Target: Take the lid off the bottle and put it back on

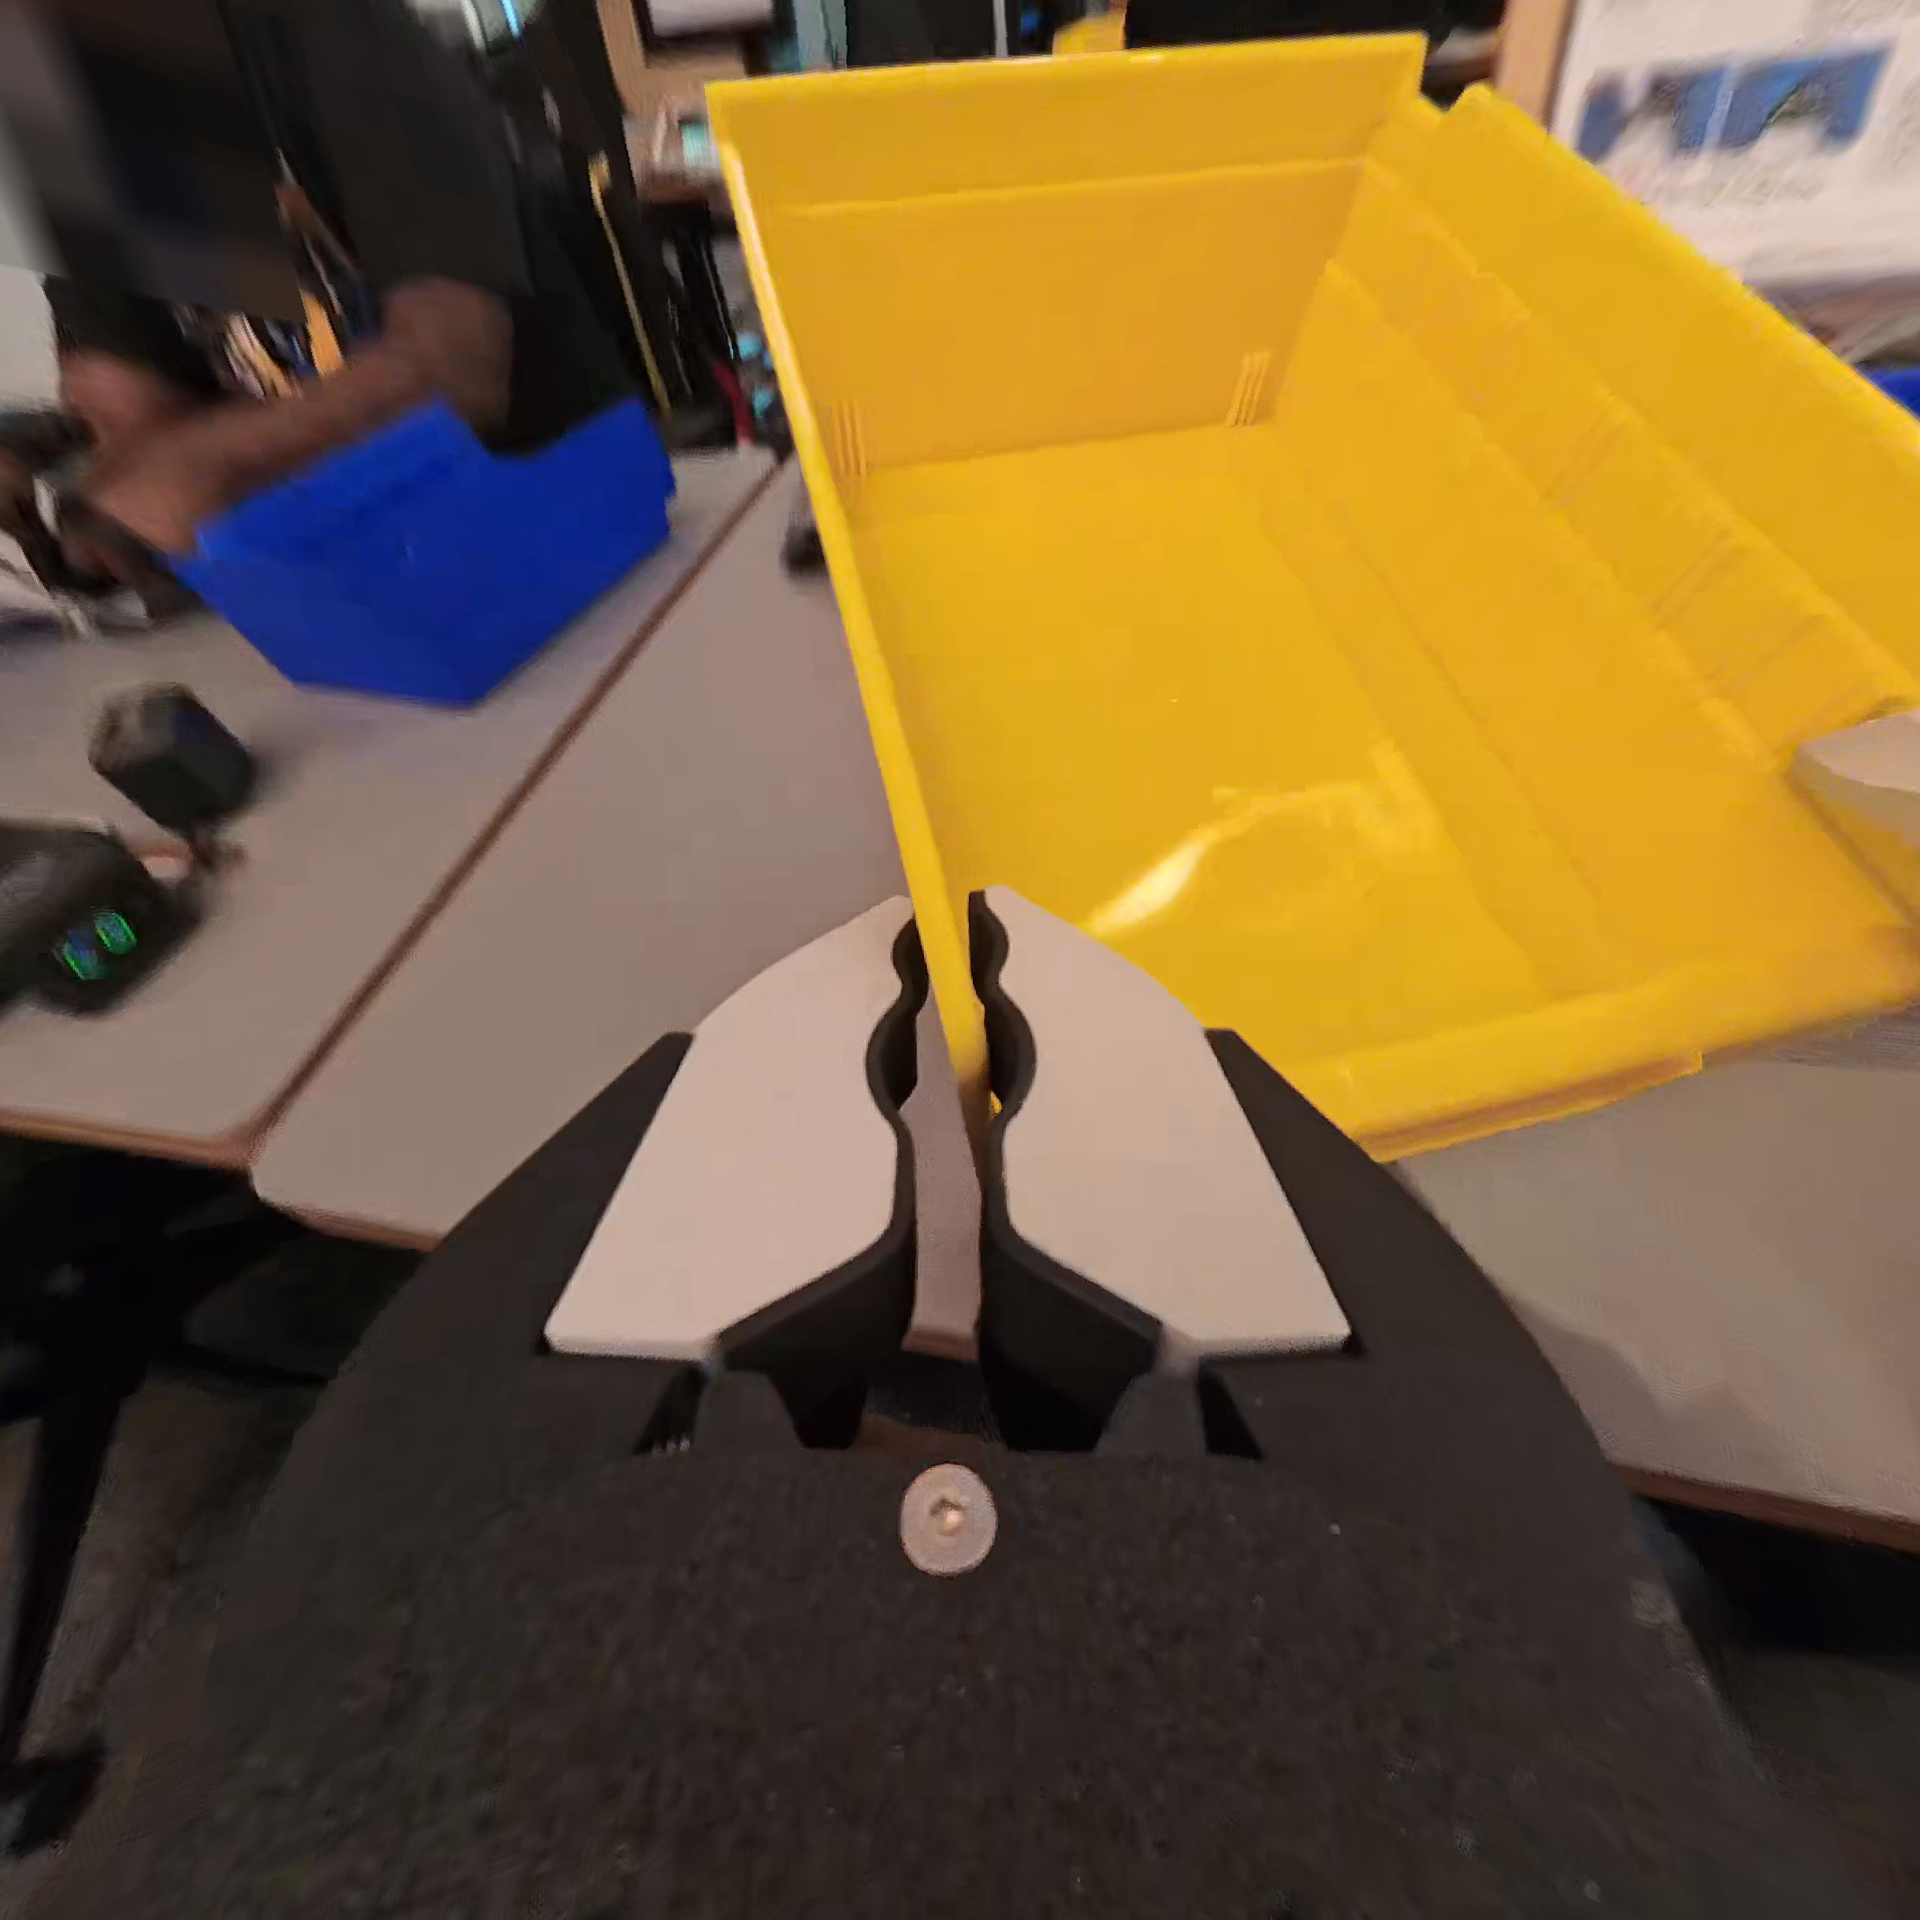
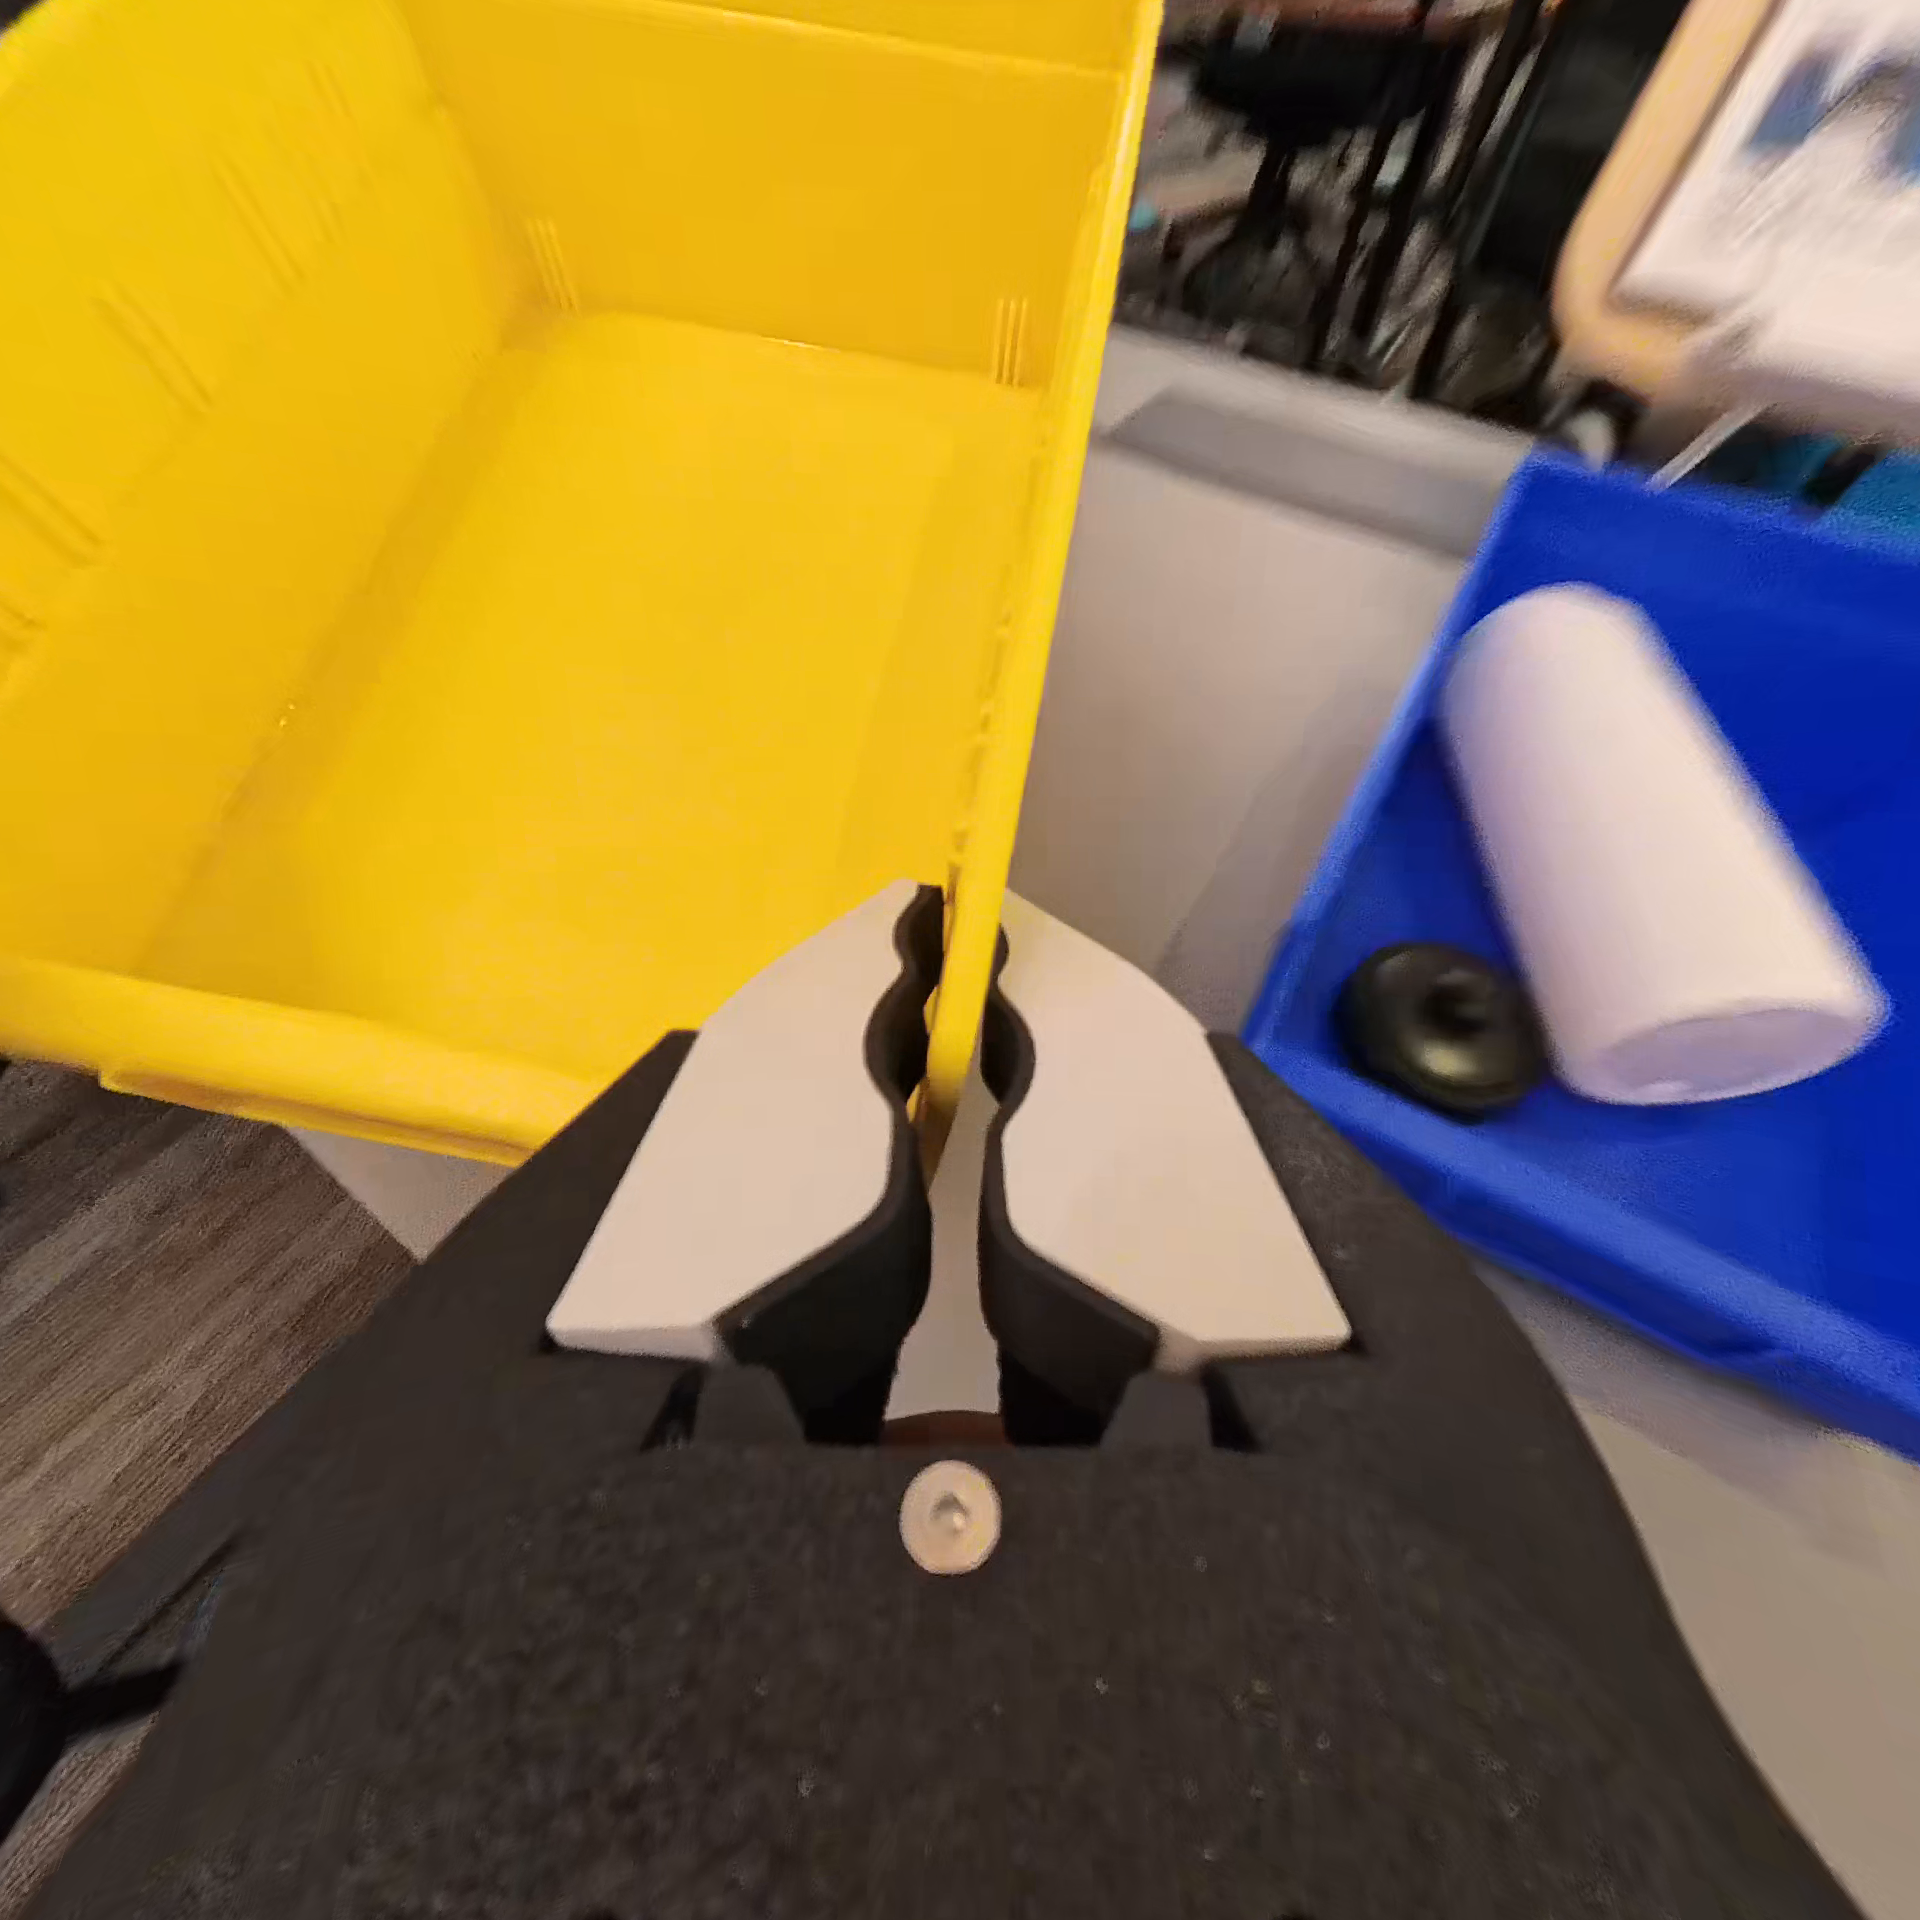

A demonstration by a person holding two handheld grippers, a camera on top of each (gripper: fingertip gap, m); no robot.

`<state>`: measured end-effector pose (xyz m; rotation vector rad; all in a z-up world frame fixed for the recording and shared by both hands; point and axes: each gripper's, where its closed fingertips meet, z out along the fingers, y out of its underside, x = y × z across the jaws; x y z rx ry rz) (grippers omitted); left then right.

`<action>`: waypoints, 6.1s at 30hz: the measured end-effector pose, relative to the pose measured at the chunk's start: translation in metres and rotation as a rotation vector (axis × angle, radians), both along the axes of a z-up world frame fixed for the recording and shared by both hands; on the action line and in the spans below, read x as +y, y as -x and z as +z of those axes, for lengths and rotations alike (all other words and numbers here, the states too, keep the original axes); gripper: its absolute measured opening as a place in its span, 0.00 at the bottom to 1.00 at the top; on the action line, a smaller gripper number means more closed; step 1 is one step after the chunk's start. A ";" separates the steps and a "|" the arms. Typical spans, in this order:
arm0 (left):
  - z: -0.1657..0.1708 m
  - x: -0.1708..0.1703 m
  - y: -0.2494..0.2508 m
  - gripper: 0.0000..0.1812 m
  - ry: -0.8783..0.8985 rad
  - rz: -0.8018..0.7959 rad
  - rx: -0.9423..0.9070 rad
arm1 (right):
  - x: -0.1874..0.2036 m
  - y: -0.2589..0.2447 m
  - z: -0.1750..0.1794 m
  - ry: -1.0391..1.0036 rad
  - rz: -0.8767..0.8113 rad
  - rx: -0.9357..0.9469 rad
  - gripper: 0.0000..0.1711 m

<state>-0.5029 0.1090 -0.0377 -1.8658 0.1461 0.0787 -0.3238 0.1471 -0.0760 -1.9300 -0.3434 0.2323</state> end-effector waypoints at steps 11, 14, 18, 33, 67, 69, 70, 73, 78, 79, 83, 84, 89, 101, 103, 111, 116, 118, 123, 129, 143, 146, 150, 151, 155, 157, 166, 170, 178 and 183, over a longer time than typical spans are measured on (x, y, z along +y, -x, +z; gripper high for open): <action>0.170 0.036 -0.281 0.04 -0.295 -0.357 0.059 | -0.022 -0.272 0.185 -0.279 -0.421 0.062 0.02; 0.148 0.043 -0.384 0.04 -0.241 -0.473 0.023 | -0.032 -0.374 0.180 -0.220 -0.537 -0.037 0.03; 0.064 0.057 -0.499 0.03 -0.098 -0.526 -0.006 | -0.042 -0.490 0.114 -0.068 -0.624 -0.128 0.03; -0.104 0.041 -0.580 0.18 0.217 -0.748 0.003 | -0.039 -0.598 -0.069 0.115 -0.646 0.012 0.18; -0.082 0.171 -0.098 0.02 0.207 -0.244 0.061 | 0.091 -0.117 -0.069 0.136 -0.338 0.016 0.02; -0.085 0.179 -0.063 0.02 0.205 -0.223 0.050 | 0.105 -0.080 -0.066 0.122 -0.323 0.000 0.03; -0.088 0.184 -0.049 0.02 0.207 -0.219 0.040 | 0.110 -0.066 -0.067 0.125 -0.319 -0.002 0.03; -0.106 0.196 -0.019 0.03 0.241 -0.196 0.046 | 0.123 -0.033 -0.083 0.169 -0.299 0.002 0.03; -0.119 0.205 -0.002 0.03 0.254 -0.187 0.009 | 0.128 -0.012 -0.098 0.131 -0.237 -0.050 0.04; -0.118 0.204 0.001 0.04 0.248 -0.176 -0.002 | 0.125 -0.008 -0.099 0.137 -0.205 -0.039 0.05; -0.094 0.190 0.007 0.24 0.210 -0.133 -0.040 | 0.095 0.000 -0.087 0.218 0.011 0.061 0.14; -0.081 0.184 0.006 0.25 0.173 -0.127 -0.063 | 0.085 -0.004 -0.080 0.226 0.058 0.063 0.15; -0.044 0.137 -0.034 0.29 0.070 -0.201 -0.283 | 0.031 -0.084 -0.044 0.121 0.155 -0.047 0.20; -0.080 0.035 -0.185 0.29 0.108 -0.513 -0.272 | -0.092 -0.421 -0.044 -0.068 -0.376 0.009 0.29; -0.083 0.038 -0.183 0.29 0.079 -0.518 -0.195 | -0.094 -0.447 -0.039 -0.081 -0.437 0.108 0.29; -0.091 0.047 -0.165 0.29 0.164 -0.487 -0.343 | -0.092 -0.446 -0.044 -0.057 -0.431 0.290 0.27; -0.095 0.054 -0.153 0.29 0.175 -0.440 -0.335 | -0.090 -0.458 -0.044 -0.066 -0.466 0.257 0.27; -0.099 0.055 -0.152 0.28 0.189 -0.432 -0.333 | -0.090 -0.458 -0.046 -0.060 -0.460 0.272 0.26; -0.100 0.053 -0.155 0.28 0.193 -0.439 -0.319 | -0.090 -0.453 -0.046 -0.057 -0.445 0.275 0.25; -0.105 0.053 -0.155 0.29 0.218 -0.440 -0.316 | -0.088 -0.445 -0.047 -0.048 -0.420 0.277 0.25; -0.112 0.054 -0.154 0.29 0.250 -0.431 -0.308 | -0.084 -0.436 -0.052 -0.023 -0.389 0.286 0.25; -0.112 0.054 -0.155 0.29 0.254 -0.433 -0.310 | -0.083 -0.435 -0.052 -0.022 -0.390 0.278 0.25; -0.110 0.059 -0.156 0.33 0.246 -0.413 -0.325 | -0.083 -0.435 -0.053 -0.021 -0.391 0.272 0.25; -0.110 0.061 -0.156 0.34 0.247 -0.407 -0.310 | -0.082 -0.435 -0.053 -0.020 -0.390 0.272 0.25; -0.102 0.069 -0.155 0.41 0.223 -0.399 -0.250 | -0.083 -0.433 -0.052 -0.018 -0.388 0.252 0.25; -0.082 0.081 -0.156 0.46 0.219 -0.406 -0.308 | -0.081 -0.434 -0.051 -0.023 -0.389 0.246 0.25; -0.071 0.236 -0.103 0.61 0.670 -0.094 -0.257 | -0.077 -0.434 -0.056 -0.005 -0.363 0.284 0.25; -0.115 0.264 -0.100 0.64 0.947 0.008 -0.310 | -0.078 -0.431 -0.060 0.002 -0.351 0.275 0.25; -0.160 0.278 -0.102 0.49 1.067 0.125 -0.241 | -0.080 -0.427 -0.066 0.024 -0.330 0.286 0.25; -0.158 0.280 -0.106 0.47 1.053 0.043 -0.281 | -0.082 -0.427 -0.064 0.018 -0.333 0.284 0.25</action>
